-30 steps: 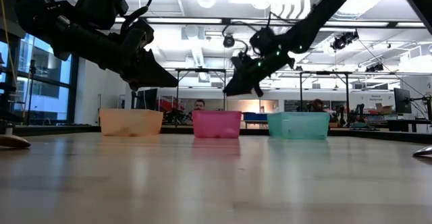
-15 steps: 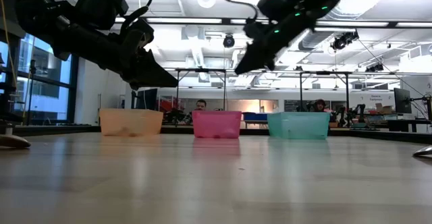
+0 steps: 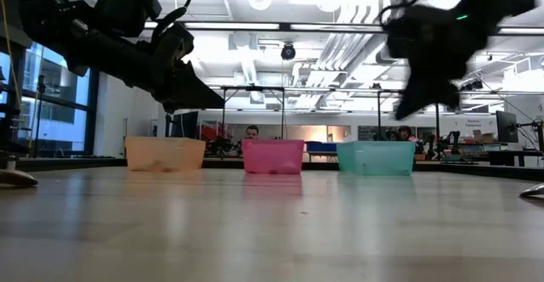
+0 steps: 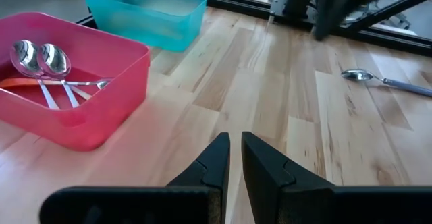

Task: Sort silverware by color (type)
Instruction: Put the purple spoon into the orange bin

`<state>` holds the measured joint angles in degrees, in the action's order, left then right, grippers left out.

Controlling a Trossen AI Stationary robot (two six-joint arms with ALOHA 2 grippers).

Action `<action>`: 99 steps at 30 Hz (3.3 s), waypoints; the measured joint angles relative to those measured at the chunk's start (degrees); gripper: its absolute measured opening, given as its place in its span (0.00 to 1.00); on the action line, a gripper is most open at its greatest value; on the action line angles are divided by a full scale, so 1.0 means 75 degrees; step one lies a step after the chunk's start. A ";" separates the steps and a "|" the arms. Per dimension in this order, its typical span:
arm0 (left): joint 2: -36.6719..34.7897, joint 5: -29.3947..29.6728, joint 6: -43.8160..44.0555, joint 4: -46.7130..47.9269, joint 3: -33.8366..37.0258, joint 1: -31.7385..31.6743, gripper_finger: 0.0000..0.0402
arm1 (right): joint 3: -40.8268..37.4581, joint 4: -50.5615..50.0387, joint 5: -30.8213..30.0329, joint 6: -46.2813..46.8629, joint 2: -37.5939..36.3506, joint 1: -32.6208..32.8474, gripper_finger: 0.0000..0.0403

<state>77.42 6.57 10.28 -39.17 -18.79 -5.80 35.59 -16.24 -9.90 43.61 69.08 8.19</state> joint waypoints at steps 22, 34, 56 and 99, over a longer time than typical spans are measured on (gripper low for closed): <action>0.0007 0.0000 0.0096 0.0035 0.0003 0.0029 0.08 | 0.1005 -0.2791 -0.0812 0.7769 0.1037 0.4873 0.15; 0.0007 0.0003 0.0198 -0.0025 0.0003 0.0032 0.08 | 0.1110 -0.2593 -0.0419 0.8721 0.2508 0.4812 0.36; 0.0210 0.0418 0.0470 -0.1129 0.0082 0.0401 0.08 | 0.1070 -0.1851 -0.1689 0.6086 0.2868 0.3956 0.02; 0.2610 -0.0583 0.0754 -0.3726 0.0035 0.1078 0.08 | 0.4412 -0.4000 -0.1217 0.3676 0.5329 0.2290 0.28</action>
<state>96.99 2.20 15.94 -67.11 -18.52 2.28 68.69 -46.24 -19.03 71.19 109.05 25.36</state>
